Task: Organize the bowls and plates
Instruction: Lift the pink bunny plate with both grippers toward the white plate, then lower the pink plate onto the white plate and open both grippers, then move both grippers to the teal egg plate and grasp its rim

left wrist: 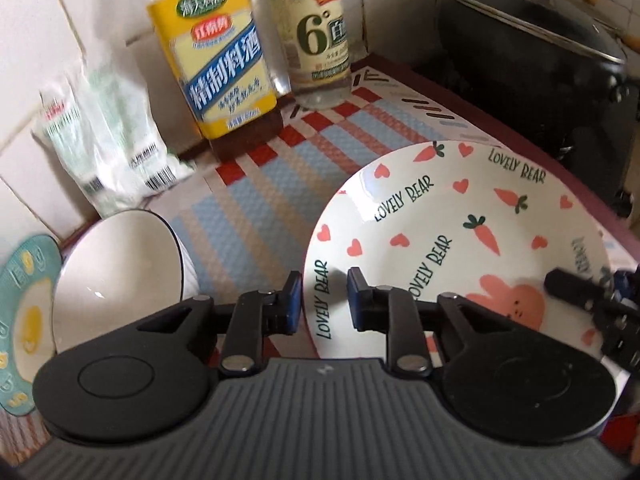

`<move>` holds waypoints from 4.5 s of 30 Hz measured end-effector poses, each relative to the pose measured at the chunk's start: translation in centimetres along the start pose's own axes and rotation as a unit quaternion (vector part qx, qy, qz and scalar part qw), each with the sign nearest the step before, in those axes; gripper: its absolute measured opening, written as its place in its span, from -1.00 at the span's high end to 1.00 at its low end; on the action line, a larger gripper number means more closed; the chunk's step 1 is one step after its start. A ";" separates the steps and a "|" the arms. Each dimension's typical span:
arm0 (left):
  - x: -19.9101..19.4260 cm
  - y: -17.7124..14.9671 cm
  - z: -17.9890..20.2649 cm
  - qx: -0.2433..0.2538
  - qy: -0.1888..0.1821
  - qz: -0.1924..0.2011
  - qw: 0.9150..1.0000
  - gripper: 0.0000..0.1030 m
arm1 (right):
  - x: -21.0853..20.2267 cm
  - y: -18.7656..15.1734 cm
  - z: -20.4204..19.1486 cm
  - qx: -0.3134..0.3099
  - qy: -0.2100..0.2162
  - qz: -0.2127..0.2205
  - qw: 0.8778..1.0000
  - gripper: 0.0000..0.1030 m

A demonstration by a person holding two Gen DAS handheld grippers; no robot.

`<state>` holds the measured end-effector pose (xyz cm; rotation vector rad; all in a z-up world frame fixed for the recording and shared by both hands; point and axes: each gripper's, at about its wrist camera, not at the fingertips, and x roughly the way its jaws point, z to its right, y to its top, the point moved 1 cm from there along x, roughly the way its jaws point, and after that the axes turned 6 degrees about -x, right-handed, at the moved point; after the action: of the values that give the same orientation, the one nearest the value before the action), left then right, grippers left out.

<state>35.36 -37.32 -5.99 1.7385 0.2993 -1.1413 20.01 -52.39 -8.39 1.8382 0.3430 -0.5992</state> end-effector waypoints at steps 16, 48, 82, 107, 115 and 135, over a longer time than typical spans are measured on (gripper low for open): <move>-7.0 0.0 -0.8 -0.003 -0.007 0.093 0.996 0.58 | -4.7 3.2 -0.7 0.026 0.024 0.021 0.999 0.56; -27.5 -16.5 -18.5 -0.138 0.053 0.113 0.983 0.59 | -13.8 -1.4 -21.5 -0.067 0.180 -0.060 0.980 0.57; -19.8 -25.6 -26.1 -0.191 0.048 0.064 0.978 0.61 | -7.6 -7.8 -30.4 -0.193 0.162 -0.140 0.958 0.53; -23.4 -24.5 -27.2 -0.163 0.001 0.173 0.971 0.45 | -6.9 -8.1 -31.8 -0.258 0.174 -0.070 0.948 0.45; -26.2 -23.7 -27.1 -0.137 0.053 0.304 0.941 -0.82 | -7.7 -5.3 -30.8 -0.212 0.234 0.049 0.948 -0.51; -14.9 -10.2 -36.2 -0.274 -0.013 0.104 0.956 -0.29 | 5.5 -0.4 -29.8 -0.058 0.143 -0.104 0.982 -0.52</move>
<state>41.02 1.91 2.04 1.2307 0.3673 -0.8261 31.33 -24.59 -4.23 1.7888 0.7550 -0.4441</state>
